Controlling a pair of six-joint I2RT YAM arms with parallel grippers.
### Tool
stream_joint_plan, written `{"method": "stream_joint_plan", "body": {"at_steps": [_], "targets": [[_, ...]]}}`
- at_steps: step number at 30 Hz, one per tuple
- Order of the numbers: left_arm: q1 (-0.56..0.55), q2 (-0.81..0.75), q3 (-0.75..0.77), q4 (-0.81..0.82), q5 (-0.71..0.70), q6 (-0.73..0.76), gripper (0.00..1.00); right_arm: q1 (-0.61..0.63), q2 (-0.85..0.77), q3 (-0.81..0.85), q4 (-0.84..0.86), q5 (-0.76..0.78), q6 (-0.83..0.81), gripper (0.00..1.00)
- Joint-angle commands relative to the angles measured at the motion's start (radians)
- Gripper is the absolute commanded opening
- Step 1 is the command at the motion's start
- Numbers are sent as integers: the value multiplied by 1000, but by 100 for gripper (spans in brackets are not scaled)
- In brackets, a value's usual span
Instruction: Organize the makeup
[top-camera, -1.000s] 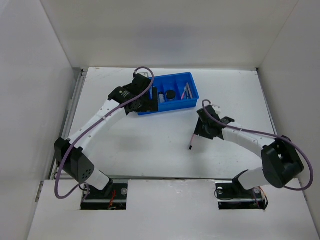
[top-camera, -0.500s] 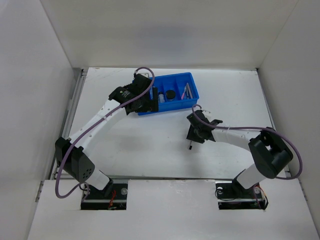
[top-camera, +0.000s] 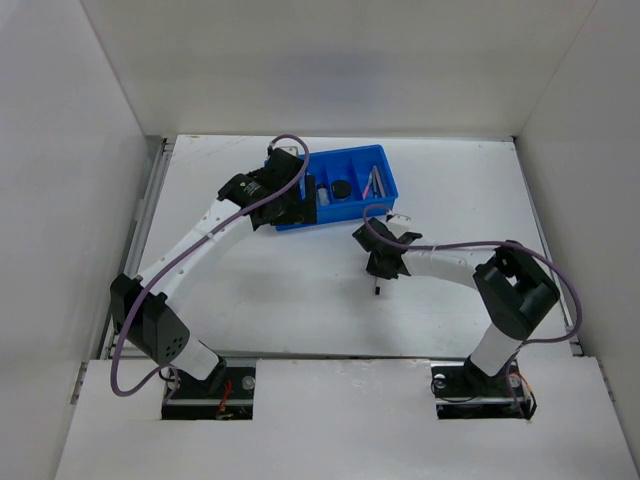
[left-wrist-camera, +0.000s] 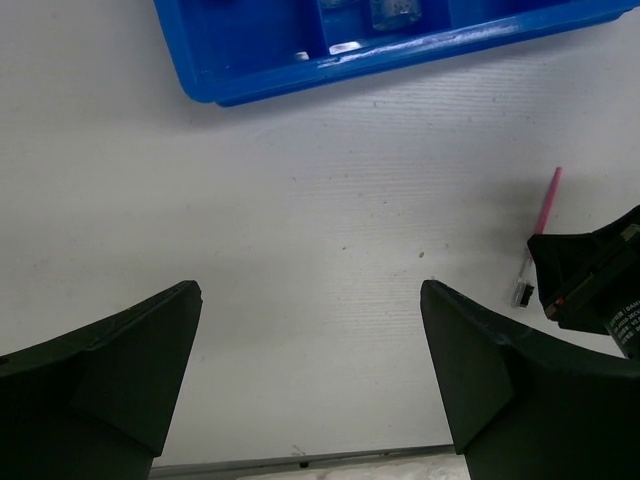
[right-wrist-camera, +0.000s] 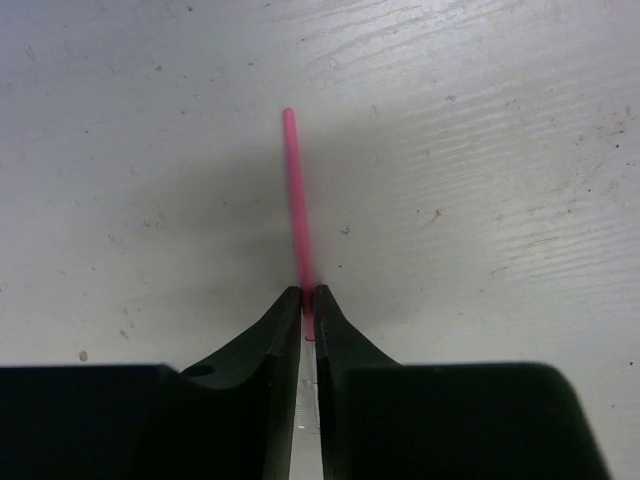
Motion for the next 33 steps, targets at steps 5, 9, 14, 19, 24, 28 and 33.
{"method": "stream_joint_plan", "body": {"at_steps": [5, 9, 14, 19, 24, 28, 33], "targets": [[5, -36, -18, -1, -23, 22, 89, 17, -7, 3, -126, 45, 35, 6], [5, -46, -18, -12, -66, 32, 89, 17, -161, 54, -218, 118, 35, 6], [5, -55, -18, -12, -67, 32, 89, 8, -220, 196, -266, 212, -95, 6], [5, -55, -18, -12, -67, 32, 89, -90, -67, 470, -212, 265, -256, 5], [5, -64, -18, -21, -67, 32, 89, -194, 137, 747, -168, 204, -399, 5], [5, -64, -8, -30, -76, 22, 89, -245, 301, 971, -159, 126, -445, 5], [5, -64, 1, -39, -76, 22, 89, -280, 485, 1225, -218, 89, -468, 8]]}}
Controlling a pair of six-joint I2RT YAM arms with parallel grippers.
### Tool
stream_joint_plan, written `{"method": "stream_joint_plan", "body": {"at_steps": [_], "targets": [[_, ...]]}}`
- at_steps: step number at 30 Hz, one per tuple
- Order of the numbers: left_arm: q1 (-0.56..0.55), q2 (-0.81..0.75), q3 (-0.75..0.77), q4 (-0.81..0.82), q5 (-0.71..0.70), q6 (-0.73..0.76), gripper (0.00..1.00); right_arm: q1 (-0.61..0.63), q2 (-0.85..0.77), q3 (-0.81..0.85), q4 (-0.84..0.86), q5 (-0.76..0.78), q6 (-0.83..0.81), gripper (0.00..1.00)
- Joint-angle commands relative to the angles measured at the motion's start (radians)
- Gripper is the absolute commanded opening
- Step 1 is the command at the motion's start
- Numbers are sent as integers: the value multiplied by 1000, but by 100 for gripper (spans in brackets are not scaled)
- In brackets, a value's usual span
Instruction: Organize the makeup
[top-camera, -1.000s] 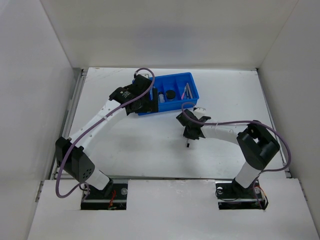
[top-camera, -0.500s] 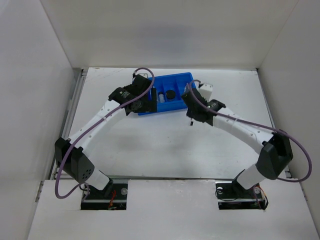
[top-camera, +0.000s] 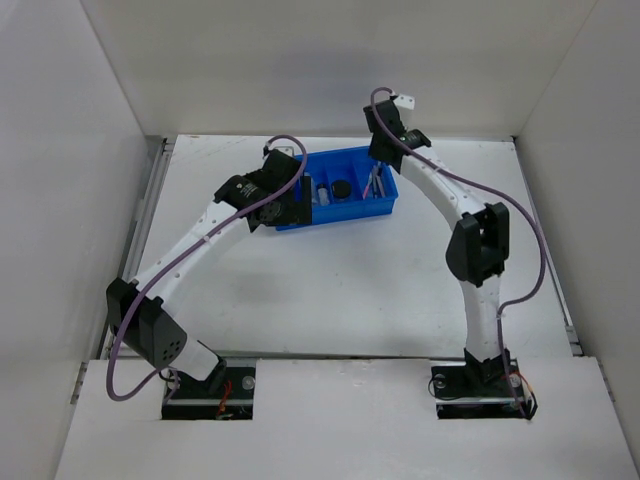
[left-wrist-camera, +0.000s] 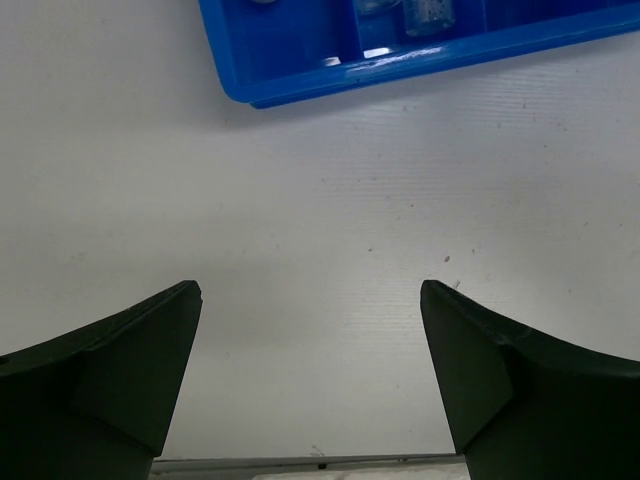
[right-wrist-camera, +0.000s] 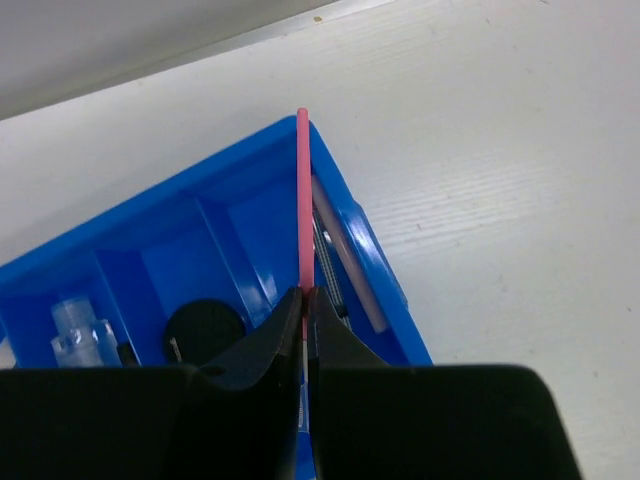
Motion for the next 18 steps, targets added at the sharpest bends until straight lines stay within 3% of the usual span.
{"method": "stream_joint_plan", "body": {"at_steps": [1, 3, 4, 5, 6, 7, 10, 13, 16, 18], "targets": [[15, -32, 11, -29, -19, 6, 89, 0, 83, 141, -40, -37, -48, 8], [15, -31, 11, -29, -19, 6, 89, -11, 111, 152, -40, -47, -48, 15], [15, -31, 21, -29, -19, 6, 89, -11, 125, 152, -40, -57, -48, 22], [15, -31, 21, -29, -28, 6, 89, -23, 125, 152, -31, -72, -48, 38], [15, -31, 21, -29, -28, 6, 89, -33, 125, 152, -31, -72, -48, 38], [15, -31, 21, -29, -28, 6, 89, -33, 125, 142, -20, -83, -48, 52], [15, -31, 31, -38, -28, 6, 89, -33, 64, 129, -6, -83, -48, 68], [15, -31, 41, -38, -28, 6, 89, -33, -20, 87, -6, -83, -48, 74], [15, -31, 50, -38, -28, 6, 89, -33, -172, -61, 38, -83, -26, 75], [15, -31, 50, -38, -28, 6, 89, -33, -325, -245, 83, -84, -26, 79]]}}
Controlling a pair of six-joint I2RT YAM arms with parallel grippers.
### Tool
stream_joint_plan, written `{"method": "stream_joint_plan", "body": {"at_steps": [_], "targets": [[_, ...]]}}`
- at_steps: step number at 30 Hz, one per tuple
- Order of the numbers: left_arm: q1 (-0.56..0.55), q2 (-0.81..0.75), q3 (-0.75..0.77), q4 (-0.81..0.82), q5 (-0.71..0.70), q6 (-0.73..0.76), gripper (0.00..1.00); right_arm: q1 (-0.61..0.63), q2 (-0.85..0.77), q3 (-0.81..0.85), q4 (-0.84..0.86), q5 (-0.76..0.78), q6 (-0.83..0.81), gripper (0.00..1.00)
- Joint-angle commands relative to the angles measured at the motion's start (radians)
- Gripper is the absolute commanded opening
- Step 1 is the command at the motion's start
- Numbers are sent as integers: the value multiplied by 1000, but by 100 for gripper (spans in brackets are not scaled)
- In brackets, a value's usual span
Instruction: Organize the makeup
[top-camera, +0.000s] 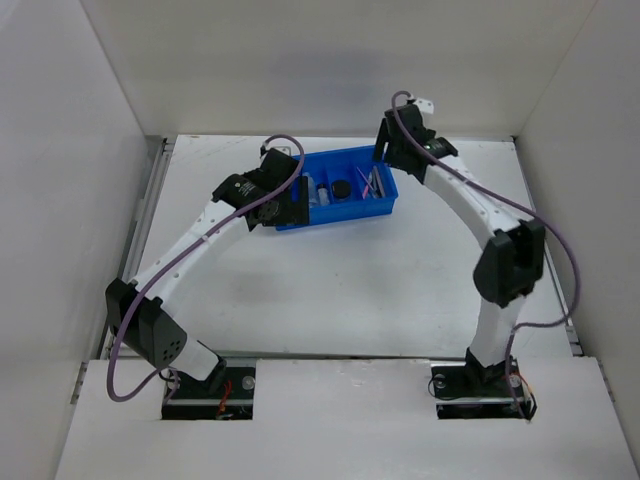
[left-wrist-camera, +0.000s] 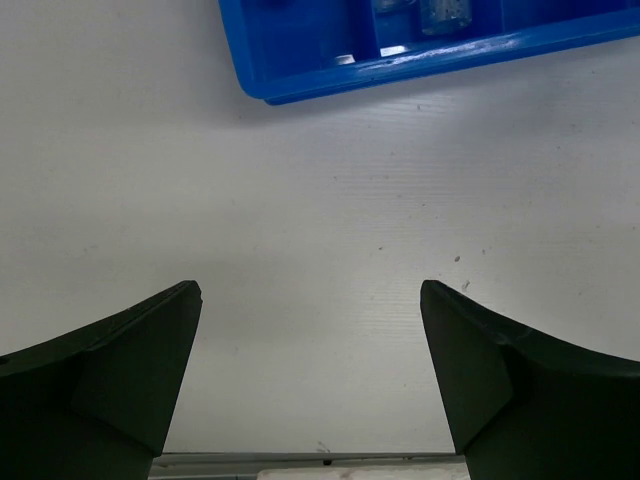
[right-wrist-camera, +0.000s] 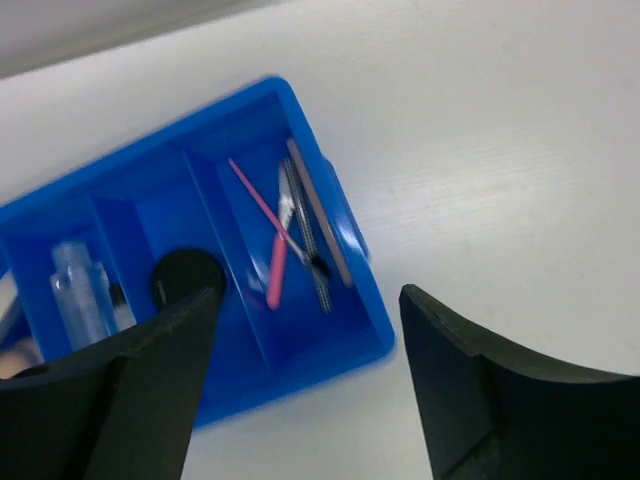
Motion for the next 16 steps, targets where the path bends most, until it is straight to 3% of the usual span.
{"method": "stream_joint_plan", "body": {"at_steps": [1, 3, 6, 11, 16], "targets": [[4, -31, 44, -2, -20, 6, 89, -2, -263, -182, 105, 3, 19, 82], [4, -31, 44, -2, -7, 15, 89, -2, -359, -336, 105, 48, 45, 92], [13, -31, 34, 16, 2, 26, 89, -2, -536, -499, 58, 147, 102, 99], [13, -13, 34, 16, 11, 35, 89, -2, -777, -690, -85, 282, 199, 99], [13, -4, 34, 25, 23, 35, 89, -2, -946, -828, -139, 312, 229, 96]]}}
